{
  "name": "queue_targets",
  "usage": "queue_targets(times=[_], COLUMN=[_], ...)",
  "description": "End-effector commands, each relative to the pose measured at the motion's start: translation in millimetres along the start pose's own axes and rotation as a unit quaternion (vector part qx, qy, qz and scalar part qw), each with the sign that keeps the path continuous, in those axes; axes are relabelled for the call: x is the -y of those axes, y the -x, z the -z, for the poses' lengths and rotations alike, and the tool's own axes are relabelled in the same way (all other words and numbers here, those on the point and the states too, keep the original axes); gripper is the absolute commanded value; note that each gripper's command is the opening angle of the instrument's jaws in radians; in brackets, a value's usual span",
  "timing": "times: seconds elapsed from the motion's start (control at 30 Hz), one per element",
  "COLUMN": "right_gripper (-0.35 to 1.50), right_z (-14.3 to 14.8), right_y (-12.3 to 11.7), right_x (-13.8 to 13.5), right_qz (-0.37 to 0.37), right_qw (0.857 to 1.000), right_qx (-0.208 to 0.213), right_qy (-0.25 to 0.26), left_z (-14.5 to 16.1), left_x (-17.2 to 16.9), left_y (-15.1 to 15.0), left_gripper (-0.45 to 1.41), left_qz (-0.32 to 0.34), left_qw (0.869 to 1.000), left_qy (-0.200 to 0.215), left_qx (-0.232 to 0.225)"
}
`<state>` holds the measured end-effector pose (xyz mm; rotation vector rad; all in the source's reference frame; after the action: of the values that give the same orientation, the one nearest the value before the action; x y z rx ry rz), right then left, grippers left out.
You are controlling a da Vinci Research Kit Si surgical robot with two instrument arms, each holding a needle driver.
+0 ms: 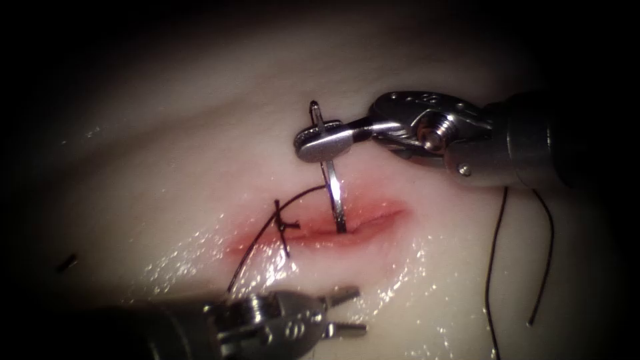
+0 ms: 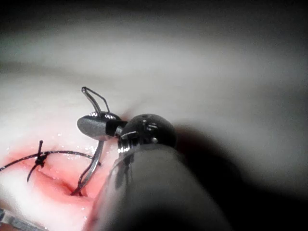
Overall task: Wound Closure
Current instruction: Pass the needle through the bottom half of the incision with the right gripper.
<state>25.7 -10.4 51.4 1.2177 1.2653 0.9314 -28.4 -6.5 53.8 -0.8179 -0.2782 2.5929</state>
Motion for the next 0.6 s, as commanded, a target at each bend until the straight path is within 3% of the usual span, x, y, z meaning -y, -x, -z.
queue_targets(times=[0.03,0.3,0.6], right_gripper=[-0.35,-0.35,-0.35], right_z=[-1.0,-2.0,-3.0], right_y=[0.3,1.2,2.7], right_x=[-0.6,-0.3,1.0], right_qz=[-0.007,-0.05,-0.079], right_qw=[1.0,0.996,0.991], right_qx=[-0.002,-0.035,-0.045], right_qy=[-0.009,-0.062,-0.099], left_z=[-0.6,-0.2,0.1], left_x=[-0.2,0.0,0.2], left_y=[0.2,1.0,1.3], left_gripper=[0.12,0.1,0.1], left_qz=[-0.001,-0.006,-0.008], left_qw=[1.0,1.0,1.0], left_qy=[0.001,0.006,0.008], left_qx=[0.0,0.0,-0.001])
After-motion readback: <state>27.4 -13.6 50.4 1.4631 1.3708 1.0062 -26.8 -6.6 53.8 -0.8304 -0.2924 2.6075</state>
